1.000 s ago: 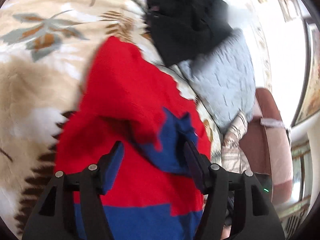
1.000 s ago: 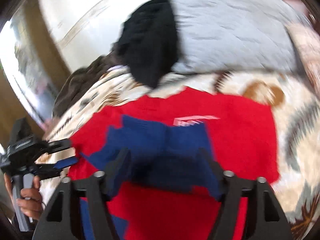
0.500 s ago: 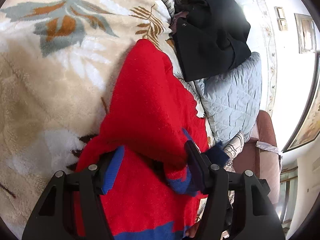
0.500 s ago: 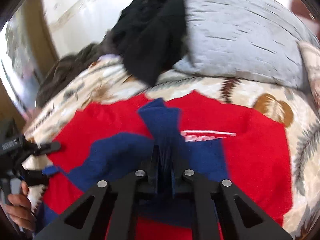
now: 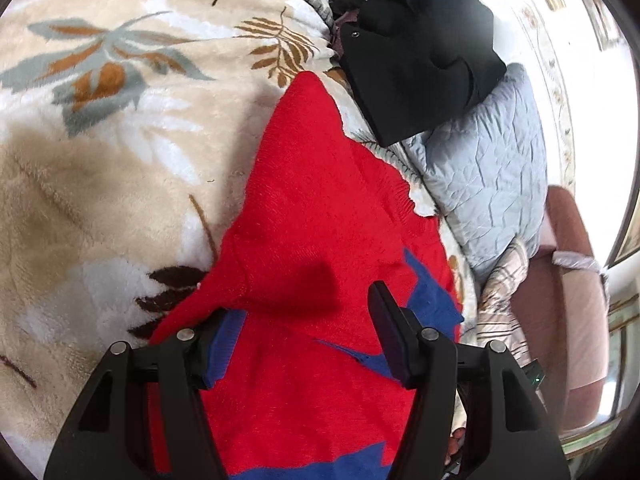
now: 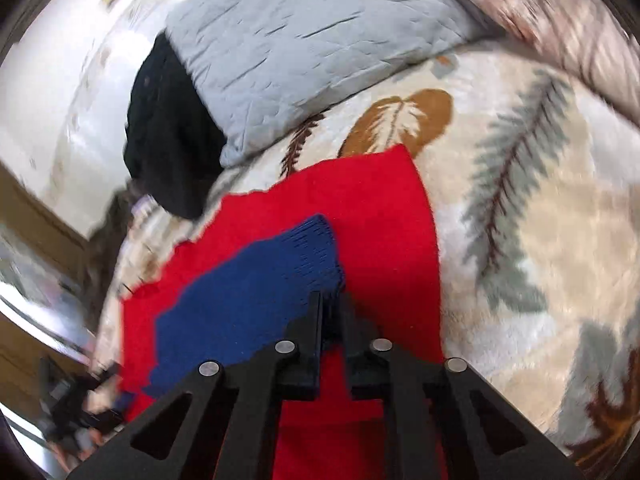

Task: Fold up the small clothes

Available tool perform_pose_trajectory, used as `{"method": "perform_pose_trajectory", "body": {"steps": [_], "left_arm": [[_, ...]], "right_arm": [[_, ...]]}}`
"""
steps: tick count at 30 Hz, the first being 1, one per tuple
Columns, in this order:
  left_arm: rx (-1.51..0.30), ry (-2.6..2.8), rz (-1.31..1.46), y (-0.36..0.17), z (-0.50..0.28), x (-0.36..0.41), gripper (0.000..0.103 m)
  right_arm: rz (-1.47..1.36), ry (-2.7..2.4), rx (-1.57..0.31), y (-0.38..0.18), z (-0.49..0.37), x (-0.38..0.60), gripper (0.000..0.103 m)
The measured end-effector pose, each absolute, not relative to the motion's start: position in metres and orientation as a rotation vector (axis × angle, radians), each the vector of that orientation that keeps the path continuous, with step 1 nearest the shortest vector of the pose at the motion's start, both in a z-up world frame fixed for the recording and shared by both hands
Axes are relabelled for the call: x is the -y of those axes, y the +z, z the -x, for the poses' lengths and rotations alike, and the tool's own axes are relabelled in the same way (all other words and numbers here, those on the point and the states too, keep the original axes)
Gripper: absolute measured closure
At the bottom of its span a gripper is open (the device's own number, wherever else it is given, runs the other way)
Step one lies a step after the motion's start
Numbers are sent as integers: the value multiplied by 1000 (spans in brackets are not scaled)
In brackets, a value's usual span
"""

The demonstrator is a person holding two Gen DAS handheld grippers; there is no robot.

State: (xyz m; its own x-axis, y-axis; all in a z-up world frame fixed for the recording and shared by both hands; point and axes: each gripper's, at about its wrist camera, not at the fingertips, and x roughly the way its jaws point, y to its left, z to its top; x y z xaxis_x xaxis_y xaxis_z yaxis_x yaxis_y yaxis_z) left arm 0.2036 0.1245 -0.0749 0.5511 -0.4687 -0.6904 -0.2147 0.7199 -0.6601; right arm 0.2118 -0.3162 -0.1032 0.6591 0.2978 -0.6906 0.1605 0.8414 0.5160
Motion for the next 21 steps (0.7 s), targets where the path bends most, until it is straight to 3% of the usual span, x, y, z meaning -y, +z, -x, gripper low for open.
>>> {"method": "perform_pose_trajectory", "body": {"steps": [2, 3, 5, 6, 7, 8, 9, 14, 19, 20, 21], "left_arm": [[-999, -163, 762, -74, -204, -123, 42], [-997, -160, 755, -74, -203, -122, 42], [-993, -156, 740, -73, -204, -120, 42], [-992, -156, 736, -73, -203, -120, 42], [-989, -158, 733, -72, -203, -119, 42], [-988, -161, 729, -71, -203, -119, 42], [-988, -163, 726, -71, -203, -119, 42], [-995, -164, 718, -72, -205, -118, 42], [-1010, -168, 649, -69, -205, -108, 42], [-1014, -169, 636, -68, -203, -106, 42], [-1016, -183, 627, -65, -201, -103, 42]], "right_arm": [[-690, 93, -829, -103, -213, 326, 73], [-725, 92, -823, -104, -217, 329, 57], [-723, 91, -857, -106, -230, 326, 53], [-689, 85, -882, -106, -237, 322, 54], [-645, 102, -903, -104, -243, 316, 63], [-588, 122, -911, -99, -247, 309, 74], [-541, 137, -904, -93, -246, 304, 95], [-490, 138, -766, -66, -229, 308, 97], [-448, 43, -935, -109, -231, 320, 97], [-449, 32, -917, -105, -227, 321, 96], [-455, 16, -896, -97, -222, 321, 87]]}}
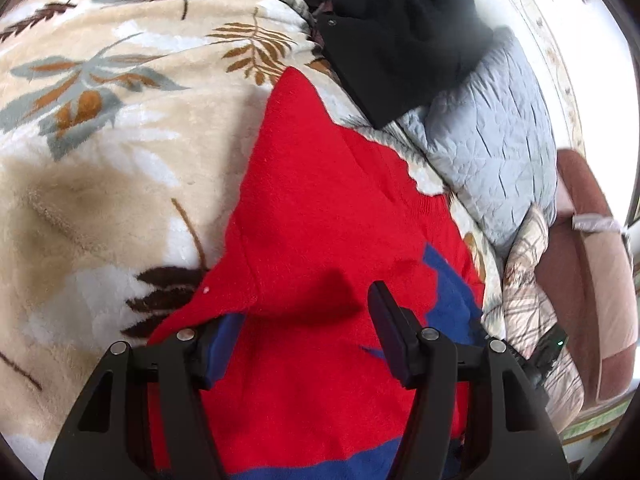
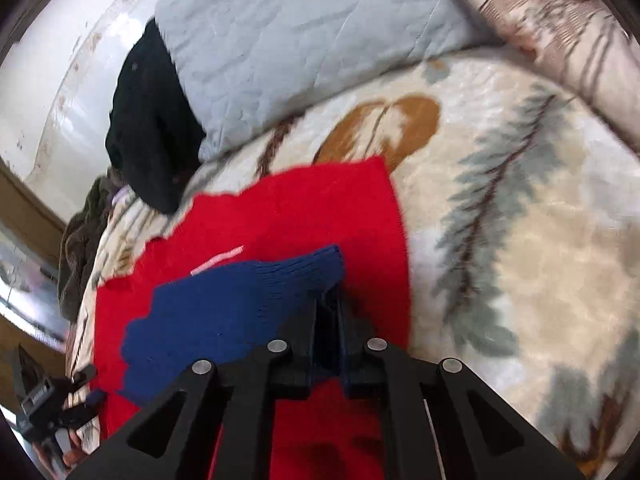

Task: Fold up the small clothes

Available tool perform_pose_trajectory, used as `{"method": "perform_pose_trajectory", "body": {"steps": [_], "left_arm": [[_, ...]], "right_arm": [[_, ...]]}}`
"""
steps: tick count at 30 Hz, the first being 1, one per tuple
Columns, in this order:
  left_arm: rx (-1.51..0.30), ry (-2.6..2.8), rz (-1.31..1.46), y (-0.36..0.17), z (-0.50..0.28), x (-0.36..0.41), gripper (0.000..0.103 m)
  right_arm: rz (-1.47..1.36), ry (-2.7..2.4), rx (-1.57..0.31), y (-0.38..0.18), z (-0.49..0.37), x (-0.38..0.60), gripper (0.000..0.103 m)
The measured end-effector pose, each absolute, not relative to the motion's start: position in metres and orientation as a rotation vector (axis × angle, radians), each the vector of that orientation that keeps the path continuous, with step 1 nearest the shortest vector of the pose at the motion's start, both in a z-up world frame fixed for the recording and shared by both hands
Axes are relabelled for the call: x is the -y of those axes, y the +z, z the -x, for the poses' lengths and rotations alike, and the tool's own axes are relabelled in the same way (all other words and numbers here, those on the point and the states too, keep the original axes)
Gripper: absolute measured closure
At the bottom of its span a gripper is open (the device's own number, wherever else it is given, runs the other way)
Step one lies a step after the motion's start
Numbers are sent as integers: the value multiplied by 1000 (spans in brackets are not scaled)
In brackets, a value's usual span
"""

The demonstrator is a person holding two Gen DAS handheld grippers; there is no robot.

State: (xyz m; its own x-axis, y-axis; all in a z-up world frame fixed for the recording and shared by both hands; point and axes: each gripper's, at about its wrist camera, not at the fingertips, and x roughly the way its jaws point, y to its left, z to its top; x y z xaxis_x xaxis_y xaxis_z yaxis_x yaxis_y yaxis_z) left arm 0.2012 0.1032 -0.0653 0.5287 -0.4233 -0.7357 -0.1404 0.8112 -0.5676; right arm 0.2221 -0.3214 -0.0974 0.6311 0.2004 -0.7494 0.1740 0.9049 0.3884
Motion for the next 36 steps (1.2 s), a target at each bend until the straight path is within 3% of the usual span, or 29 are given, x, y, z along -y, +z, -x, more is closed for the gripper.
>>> {"method": "perform_pose_trajectory", "body": {"steps": [5, 8, 11, 16, 18, 21, 30, 36], "left_arm": [[-923, -433, 568, -32, -179, -77, 42], [-860, -344, 423, -24, -179, -69, 33], [-1002, -190, 343, -57, -199, -71, 34], [-989, -210, 243, -55, -194, -57, 34], [-998, -206, 211, -60, -193, -55, 31], [-1006, -187, 149, -62, -190, -45, 28], [-1095, -133, 15, -61, -153, -21, 28], [-1160, -169, 66, -46, -122, -35, 28]], "right_arm": [[-476, 108, -751, -63, -195, 314, 86], [-429, 114, -851, -85, -206, 300, 85], [-421, 101, -937, -110, -213, 296, 92], [-428, 131, -937, -82, -201, 294, 82], [-408, 130, -956, -83, -195, 293, 71], [-342, 128, -1075, -109, -185, 288, 71], [-334, 138, -1173, -96, -157, 290, 70], [-338, 153, -1168, -77, -110, 316, 59]]}}
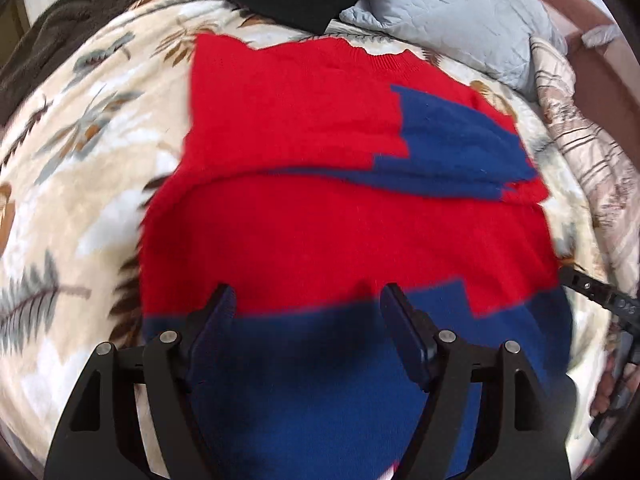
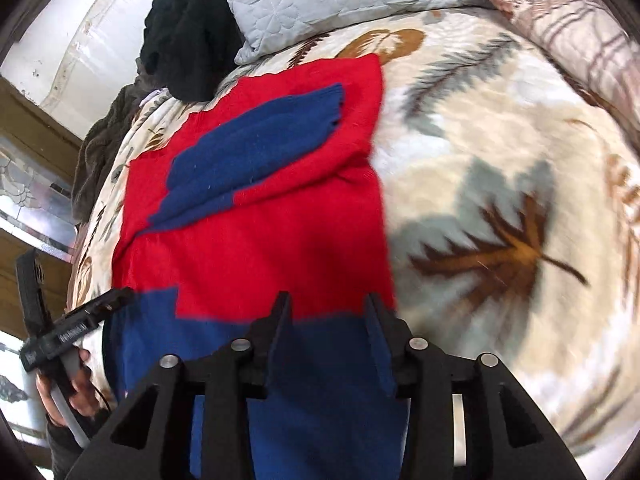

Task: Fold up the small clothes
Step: 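Grasp the blue hem with both tools, then lift the blue hem with both tools and fold it toward the collar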

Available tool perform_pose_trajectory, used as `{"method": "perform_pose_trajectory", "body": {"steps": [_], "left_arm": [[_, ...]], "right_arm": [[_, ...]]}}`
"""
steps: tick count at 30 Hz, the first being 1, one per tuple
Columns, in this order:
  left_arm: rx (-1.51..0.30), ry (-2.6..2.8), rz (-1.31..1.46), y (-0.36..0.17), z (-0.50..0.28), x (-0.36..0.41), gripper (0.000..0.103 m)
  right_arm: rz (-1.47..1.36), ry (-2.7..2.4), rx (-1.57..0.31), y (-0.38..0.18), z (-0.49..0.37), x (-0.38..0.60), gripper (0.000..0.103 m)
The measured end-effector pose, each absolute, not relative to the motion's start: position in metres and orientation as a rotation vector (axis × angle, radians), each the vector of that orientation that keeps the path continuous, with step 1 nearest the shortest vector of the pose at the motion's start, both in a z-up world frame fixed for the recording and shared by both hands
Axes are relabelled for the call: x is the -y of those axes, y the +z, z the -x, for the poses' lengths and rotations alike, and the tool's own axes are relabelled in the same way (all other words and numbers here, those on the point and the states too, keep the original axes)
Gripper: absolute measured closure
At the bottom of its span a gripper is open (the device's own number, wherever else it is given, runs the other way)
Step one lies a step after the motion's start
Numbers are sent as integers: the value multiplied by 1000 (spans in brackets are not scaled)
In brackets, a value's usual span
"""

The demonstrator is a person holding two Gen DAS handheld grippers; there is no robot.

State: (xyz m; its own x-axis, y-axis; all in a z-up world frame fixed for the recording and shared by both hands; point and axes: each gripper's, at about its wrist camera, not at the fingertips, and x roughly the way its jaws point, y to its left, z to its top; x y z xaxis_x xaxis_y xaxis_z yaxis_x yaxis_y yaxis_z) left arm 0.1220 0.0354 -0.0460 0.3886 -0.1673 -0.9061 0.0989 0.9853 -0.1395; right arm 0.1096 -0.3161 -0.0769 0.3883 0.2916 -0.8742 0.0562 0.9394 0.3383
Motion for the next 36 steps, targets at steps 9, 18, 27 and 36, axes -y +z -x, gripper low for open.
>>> {"method": "perform_pose_trajectory", "body": {"steps": [9, 18, 27, 36], "left_arm": [[-1292, -172, 134, -36, -52, -104, 28], [-1380, -253, 236, -69, 4, -89, 26], [-1408, -307, 276, -81, 25, -79, 38], [-1378, -382, 435, -74, 29, -99, 97]], "right_arm": [[-251, 213, -1235, -88, -47, 353, 46], [-332, 421, -1302, -115, -22, 340, 45], [-149, 622, -1324, -116, -19, 305, 47], [-178, 738, -1209, -91, -7, 312, 94]]}}
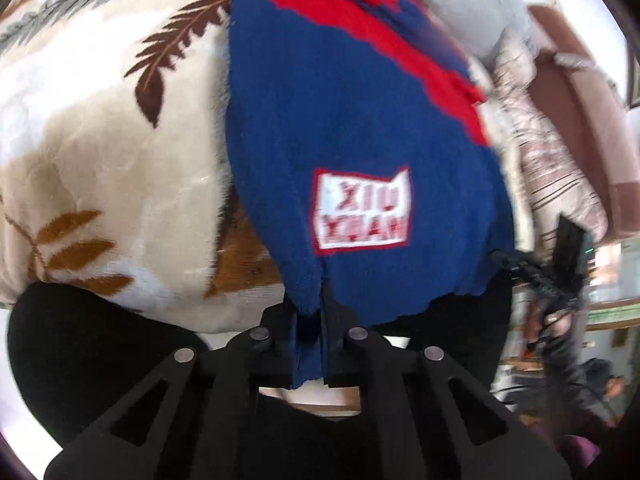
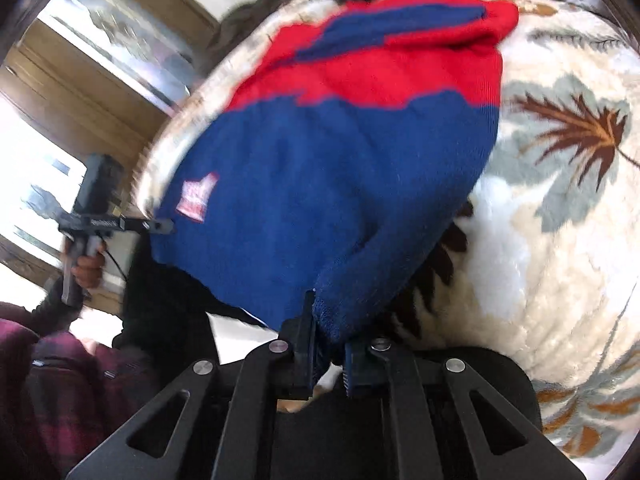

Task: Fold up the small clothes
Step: 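Lift the blue hem with both tools and fold it toward the collar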

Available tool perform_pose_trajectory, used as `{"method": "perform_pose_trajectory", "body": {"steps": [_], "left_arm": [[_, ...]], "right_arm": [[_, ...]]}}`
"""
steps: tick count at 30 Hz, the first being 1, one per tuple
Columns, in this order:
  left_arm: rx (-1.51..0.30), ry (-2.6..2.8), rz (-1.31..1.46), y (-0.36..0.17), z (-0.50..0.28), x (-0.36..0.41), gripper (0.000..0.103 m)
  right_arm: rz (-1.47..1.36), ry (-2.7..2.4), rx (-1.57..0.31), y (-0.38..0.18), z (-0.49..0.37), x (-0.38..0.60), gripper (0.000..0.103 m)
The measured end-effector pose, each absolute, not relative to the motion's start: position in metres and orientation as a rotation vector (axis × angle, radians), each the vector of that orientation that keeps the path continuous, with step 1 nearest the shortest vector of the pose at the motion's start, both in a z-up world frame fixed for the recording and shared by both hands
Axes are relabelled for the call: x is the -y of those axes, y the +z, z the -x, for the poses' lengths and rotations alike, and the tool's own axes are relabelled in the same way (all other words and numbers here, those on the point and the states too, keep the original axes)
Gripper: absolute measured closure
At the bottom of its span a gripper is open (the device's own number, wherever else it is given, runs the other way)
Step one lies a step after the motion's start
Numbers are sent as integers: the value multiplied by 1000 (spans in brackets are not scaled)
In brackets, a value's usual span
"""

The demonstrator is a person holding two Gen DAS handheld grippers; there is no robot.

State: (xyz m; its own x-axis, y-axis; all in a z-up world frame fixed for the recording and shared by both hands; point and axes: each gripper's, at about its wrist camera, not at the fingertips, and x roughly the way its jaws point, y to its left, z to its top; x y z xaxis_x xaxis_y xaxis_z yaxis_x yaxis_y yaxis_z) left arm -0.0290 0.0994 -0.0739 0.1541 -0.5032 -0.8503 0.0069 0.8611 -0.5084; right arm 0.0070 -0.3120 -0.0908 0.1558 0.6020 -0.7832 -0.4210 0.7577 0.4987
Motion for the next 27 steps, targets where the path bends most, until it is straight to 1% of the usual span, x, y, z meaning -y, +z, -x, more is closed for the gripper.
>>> {"method": "perform_pose_trajectory", "body": {"steps": [7, 16, 21, 27], "left_arm": [[-1278, -508, 613, -45, 11, -99, 97], [-1131, -525, 702, -21, -27, -106, 97], [-1064, -476, 737, -18, -61, -120, 97], [-1013, -405, 789, -21, -116, -134, 97]], "right_arm": [[-406, 762, -1066, -64, -14, 331, 94], [-583, 713, -925, -39, -51, 344, 94], [-637, 663, -885, -35, -82, 350, 94], [-736, 597, -858, -46, -134, 350, 94]]}}
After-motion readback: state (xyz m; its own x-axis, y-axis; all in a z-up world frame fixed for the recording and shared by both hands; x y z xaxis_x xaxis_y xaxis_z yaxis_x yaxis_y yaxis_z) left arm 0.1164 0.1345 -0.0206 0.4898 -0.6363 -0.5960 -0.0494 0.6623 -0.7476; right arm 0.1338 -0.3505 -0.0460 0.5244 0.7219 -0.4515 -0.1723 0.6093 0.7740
